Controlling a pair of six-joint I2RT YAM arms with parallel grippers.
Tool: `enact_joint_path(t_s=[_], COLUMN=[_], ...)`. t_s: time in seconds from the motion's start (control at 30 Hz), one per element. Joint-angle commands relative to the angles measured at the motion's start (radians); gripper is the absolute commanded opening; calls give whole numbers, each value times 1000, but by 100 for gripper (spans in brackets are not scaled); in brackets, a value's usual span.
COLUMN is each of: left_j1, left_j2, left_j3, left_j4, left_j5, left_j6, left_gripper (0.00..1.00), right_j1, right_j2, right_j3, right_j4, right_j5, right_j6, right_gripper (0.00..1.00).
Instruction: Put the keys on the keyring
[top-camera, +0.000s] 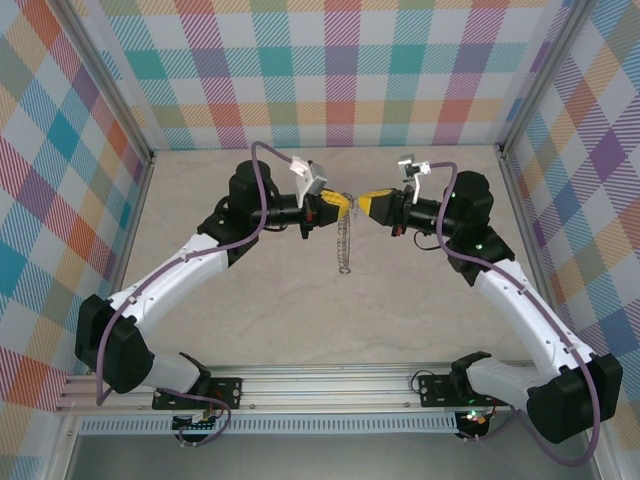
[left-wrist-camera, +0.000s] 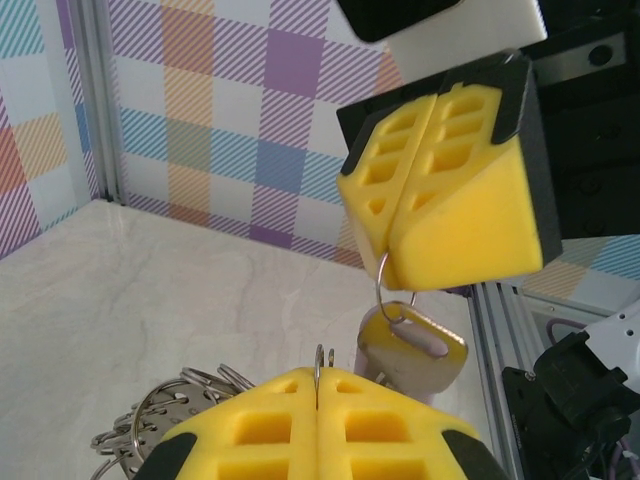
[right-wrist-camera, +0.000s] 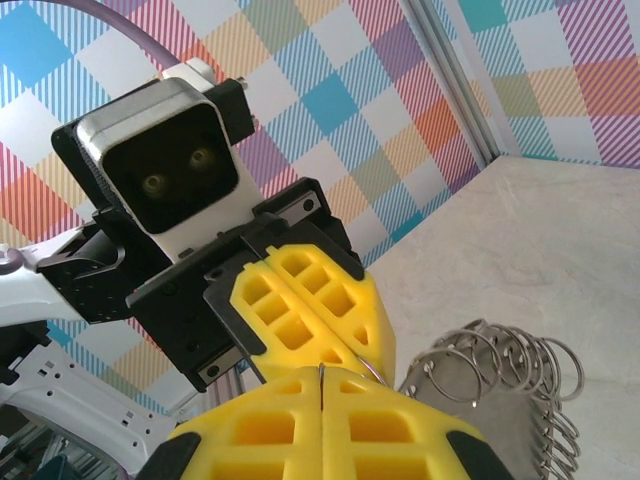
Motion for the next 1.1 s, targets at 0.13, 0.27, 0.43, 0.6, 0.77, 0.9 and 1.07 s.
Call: enact_joint_path(t_s=[0.13, 0.27, 0.43, 0.6, 0.77, 0.9, 1.07], left_j1=[-18, -19, -19, -21, -23, -22, -24], left_j2=[2, 3, 2, -1, -6, -11, -18], left_j3=[47, 50, 50, 50, 51, 50, 48], left_j4=[38, 40, 47, 55, 60, 61, 63], left_j5=[24, 22, 20, 18, 16, 18, -1], left_j6=[6, 6, 3, -1, -4, -4, -5], left_gripper=[0, 0, 0, 0, 0, 0, 0], right_j1=[14, 16, 17, 16, 16, 16, 17], right_j2=[28, 31, 36, 43, 52, 57, 57], right_j3=[43, 35, 28, 20, 13, 7, 0], right_j4=[40, 40, 32, 29, 26, 16, -10], right_j5=[3, 7, 17, 22, 34, 52, 70], right_j6=[-35, -39, -46, -53, -61, -70, -95], right_gripper=[0, 0, 0, 0, 0, 0, 0])
